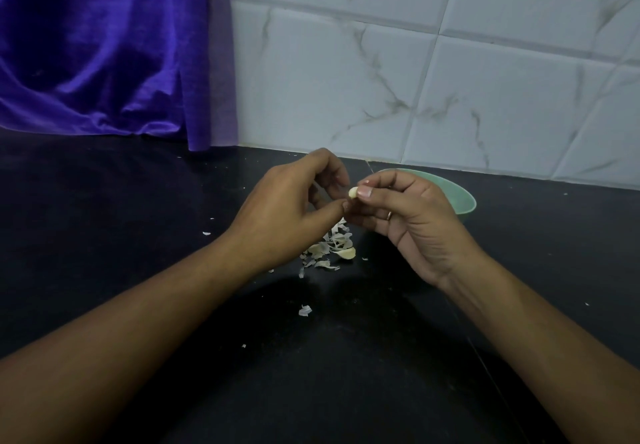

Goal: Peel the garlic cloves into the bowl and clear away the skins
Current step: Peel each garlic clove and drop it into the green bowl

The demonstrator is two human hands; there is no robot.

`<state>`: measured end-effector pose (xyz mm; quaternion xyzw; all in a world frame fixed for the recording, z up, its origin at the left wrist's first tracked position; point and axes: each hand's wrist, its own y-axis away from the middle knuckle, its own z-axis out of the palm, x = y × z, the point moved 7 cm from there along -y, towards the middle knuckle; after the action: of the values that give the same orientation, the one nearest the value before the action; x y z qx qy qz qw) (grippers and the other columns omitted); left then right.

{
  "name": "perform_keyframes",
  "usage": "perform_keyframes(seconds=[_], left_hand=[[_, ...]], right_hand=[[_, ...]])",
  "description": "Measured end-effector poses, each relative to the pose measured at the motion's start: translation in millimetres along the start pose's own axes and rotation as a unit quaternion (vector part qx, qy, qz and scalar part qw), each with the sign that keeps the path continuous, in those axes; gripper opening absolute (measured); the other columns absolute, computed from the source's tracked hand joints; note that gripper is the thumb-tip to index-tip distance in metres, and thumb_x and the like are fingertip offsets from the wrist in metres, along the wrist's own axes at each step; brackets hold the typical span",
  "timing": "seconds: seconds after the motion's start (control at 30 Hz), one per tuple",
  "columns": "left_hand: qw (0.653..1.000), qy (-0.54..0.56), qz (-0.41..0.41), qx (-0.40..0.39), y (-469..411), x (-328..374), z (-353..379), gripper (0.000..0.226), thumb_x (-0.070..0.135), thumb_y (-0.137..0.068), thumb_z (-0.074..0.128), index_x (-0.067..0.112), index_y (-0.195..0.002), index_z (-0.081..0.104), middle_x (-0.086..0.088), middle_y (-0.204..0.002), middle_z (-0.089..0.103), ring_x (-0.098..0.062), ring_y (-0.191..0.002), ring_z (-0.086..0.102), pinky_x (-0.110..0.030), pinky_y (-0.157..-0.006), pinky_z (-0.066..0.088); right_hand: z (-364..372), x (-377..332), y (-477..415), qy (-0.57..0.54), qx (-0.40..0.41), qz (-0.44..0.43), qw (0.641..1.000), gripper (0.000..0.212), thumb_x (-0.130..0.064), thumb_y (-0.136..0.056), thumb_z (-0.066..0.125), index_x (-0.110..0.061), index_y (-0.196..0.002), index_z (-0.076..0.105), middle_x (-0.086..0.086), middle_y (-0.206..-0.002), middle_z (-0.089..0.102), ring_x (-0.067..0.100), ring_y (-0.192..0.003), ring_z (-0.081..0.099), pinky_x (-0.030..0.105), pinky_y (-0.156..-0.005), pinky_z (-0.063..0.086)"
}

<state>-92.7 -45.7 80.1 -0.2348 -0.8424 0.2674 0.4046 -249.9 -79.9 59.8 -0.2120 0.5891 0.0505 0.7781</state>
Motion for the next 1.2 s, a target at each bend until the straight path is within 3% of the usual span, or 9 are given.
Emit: perform_keyframes(seconds=[0.1, 0.17, 0.37, 0.6, 0.83, 0.9, 1.0, 1.13, 1.2], left_hand=[[1.000, -0.003, -0.031, -0.004, -0.2, -10.5, 1.5, 0.025, 0.008, -0.086, 0.068, 0.028, -0.100, 0.067, 0.011, -0.090, 0.071, -0.009, -0.077, 0.069, -0.044, -0.071, 0.060], [0.999, -0.013, -0.040, 0.003, -0.4, -14.1, 1.1, 0.023, 0.013, -0.086, 0.063, 0.030, -0.098, 0.072, 0.013, -0.087, 0.072, -0.010, -0.078, 0.070, -0.043, -0.072, 0.060], [0.999, -0.008, -0.037, 0.010, -0.7, -13.3, 2.7, 0.012, 0.021, -0.091, 0.075, 0.030, -0.099, 0.073, 0.012, -0.084, 0.073, -0.008, -0.077, 0.070, -0.040, -0.073, 0.060], [0.997, -0.023, -0.058, 0.037, -2.1, -13.0, -5.6, 0.018, 0.040, -0.088, 0.081, 0.028, -0.080, 0.071, 0.011, -0.071, 0.071, -0.009, -0.066, 0.067, -0.036, -0.065, 0.057], [0.997, -0.014, -0.075, 0.010, -1.5, -15.5, -3.7, 0.016, 0.027, -0.096, 0.073, 0.034, -0.109, 0.079, 0.015, -0.079, 0.076, 0.000, -0.077, 0.073, -0.038, -0.077, 0.062], [0.996, -0.019, -0.086, 0.017, -0.6, -13.3, -5.7, 0.008, 0.038, -0.092, 0.078, 0.030, -0.092, 0.079, 0.012, -0.068, 0.073, -0.004, -0.064, 0.070, -0.039, -0.067, 0.061], [0.994, -0.037, -0.089, 0.046, -1.6, -12.9, -11.6, 0.040, 0.054, -0.093, 0.070, 0.023, -0.067, 0.073, 0.000, -0.063, 0.069, -0.014, -0.053, 0.064, -0.041, -0.060, 0.056], [0.995, -0.041, -0.087, 0.022, -2.0, -14.4, -8.4, 0.014, 0.040, -0.096, 0.070, 0.031, -0.090, 0.080, 0.011, -0.077, 0.073, -0.003, -0.068, 0.067, -0.037, -0.069, 0.058], [0.994, -0.056, -0.088, 0.029, -0.5, -14.9, -8.8, 0.016, 0.041, -0.089, 0.079, 0.030, -0.076, 0.075, 0.013, -0.070, 0.071, -0.003, -0.067, 0.067, -0.033, -0.065, 0.056]], right_hand=[[-3.7, -0.8, -1.1, -0.017, 0.010, 0.007, 1.000, 0.015, -0.007, -0.077, 0.074, -0.006, -0.091, 0.069, 0.014, -0.091, 0.075, 0.026, -0.087, 0.075, 0.040, -0.084, 0.063], [-5.1, -1.6, -1.5, -0.013, 0.016, 0.012, 1.000, 0.017, -0.008, -0.078, 0.074, -0.006, -0.093, 0.068, 0.013, -0.093, 0.076, 0.025, -0.087, 0.074, 0.039, -0.083, 0.062], [-5.0, 0.8, -0.2, 0.004, 0.023, 0.019, 1.000, 0.020, -0.008, -0.076, 0.076, -0.007, -0.094, 0.067, 0.015, -0.096, 0.075, 0.027, -0.089, 0.075, 0.034, -0.074, 0.062], [-8.5, -5.5, -1.2, -0.032, 0.042, 0.007, 0.999, 0.014, 0.000, -0.083, 0.069, -0.007, -0.094, 0.066, 0.012, -0.089, 0.073, 0.026, -0.085, 0.075, 0.036, -0.075, 0.063], [-9.3, -5.0, -0.8, -0.035, 0.053, 0.003, 0.998, 0.018, 0.013, -0.089, 0.061, -0.004, -0.090, 0.065, 0.011, -0.078, 0.068, 0.028, -0.085, 0.075, 0.035, -0.072, 0.063], [-9.0, -5.1, -0.8, -0.031, 0.050, 0.000, 0.998, 0.019, 0.015, -0.088, 0.061, -0.004, -0.090, 0.065, 0.010, -0.078, 0.067, 0.026, -0.084, 0.074, 0.034, -0.071, 0.063], [-6.0, -4.4, -0.8, -0.022, 0.039, -0.005, 0.999, 0.017, 0.012, -0.085, 0.066, -0.004, -0.091, 0.066, 0.010, -0.083, 0.067, 0.023, -0.080, 0.073, 0.030, -0.066, 0.061], [-3.0, -3.1, -0.5, -0.003, 0.024, -0.016, 1.000, 0.021, 0.003, -0.078, 0.073, -0.002, -0.097, 0.067, 0.013, -0.090, 0.069, 0.022, -0.078, 0.072, 0.028, -0.064, 0.060], [-4.3, -3.2, -0.9, 0.003, 0.025, -0.020, 0.999, 0.024, 0.002, -0.076, 0.074, -0.001, -0.098, 0.067, 0.014, -0.091, 0.069, 0.021, -0.077, 0.072, 0.028, -0.064, 0.060]])
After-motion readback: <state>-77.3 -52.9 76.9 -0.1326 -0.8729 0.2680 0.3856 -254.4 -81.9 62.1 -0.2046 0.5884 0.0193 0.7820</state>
